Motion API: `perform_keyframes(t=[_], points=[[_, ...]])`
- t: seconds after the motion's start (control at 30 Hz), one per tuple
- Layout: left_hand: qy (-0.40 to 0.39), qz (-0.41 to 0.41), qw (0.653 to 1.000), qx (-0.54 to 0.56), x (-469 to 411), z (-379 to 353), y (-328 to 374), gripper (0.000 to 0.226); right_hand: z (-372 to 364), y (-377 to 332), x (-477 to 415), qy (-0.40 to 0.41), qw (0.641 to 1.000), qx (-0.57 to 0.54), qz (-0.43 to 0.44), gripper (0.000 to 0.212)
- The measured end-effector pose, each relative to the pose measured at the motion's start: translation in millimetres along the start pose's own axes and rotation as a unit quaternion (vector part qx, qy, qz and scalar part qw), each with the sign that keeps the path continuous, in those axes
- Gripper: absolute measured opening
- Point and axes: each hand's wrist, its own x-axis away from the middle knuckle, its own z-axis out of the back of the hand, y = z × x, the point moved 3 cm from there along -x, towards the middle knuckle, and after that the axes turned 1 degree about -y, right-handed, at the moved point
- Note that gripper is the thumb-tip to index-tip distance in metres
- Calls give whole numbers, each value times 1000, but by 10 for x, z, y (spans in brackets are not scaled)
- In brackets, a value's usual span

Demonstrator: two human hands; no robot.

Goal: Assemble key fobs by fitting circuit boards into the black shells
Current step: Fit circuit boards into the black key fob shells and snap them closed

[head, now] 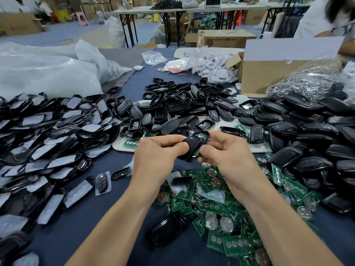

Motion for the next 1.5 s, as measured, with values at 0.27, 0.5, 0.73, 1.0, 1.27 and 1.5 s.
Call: perform_keyframes(t=[0.27, 0.5, 0.73, 1.0, 1.27, 1.5], points=[[-57, -1, 993, 100, 25, -33, 72, 26, -21, -15, 18, 10, 998, -46, -32, 27], [-47, 9, 990, 133, -15, -20, 44, 19, -12, -4, 25, 26, 997, 32, -71, 34], [-9, -23, 992, 127, -6, 0, 69, 25, -21, -115, 136, 145, 930, 333, 50, 34], [-86, -33, 988, 120, 19, -35, 102, 28, -67, -113, 104, 74, 994, -60, -47, 13], [-130, -30, 977, 165, 11, -33, 108, 39, -91, -163, 118, 41, 982, -165, -81, 8], [-132, -32, 972, 191, 12, -64, 67, 45, -106, -159, 125, 53, 975, -200, -84, 8]])
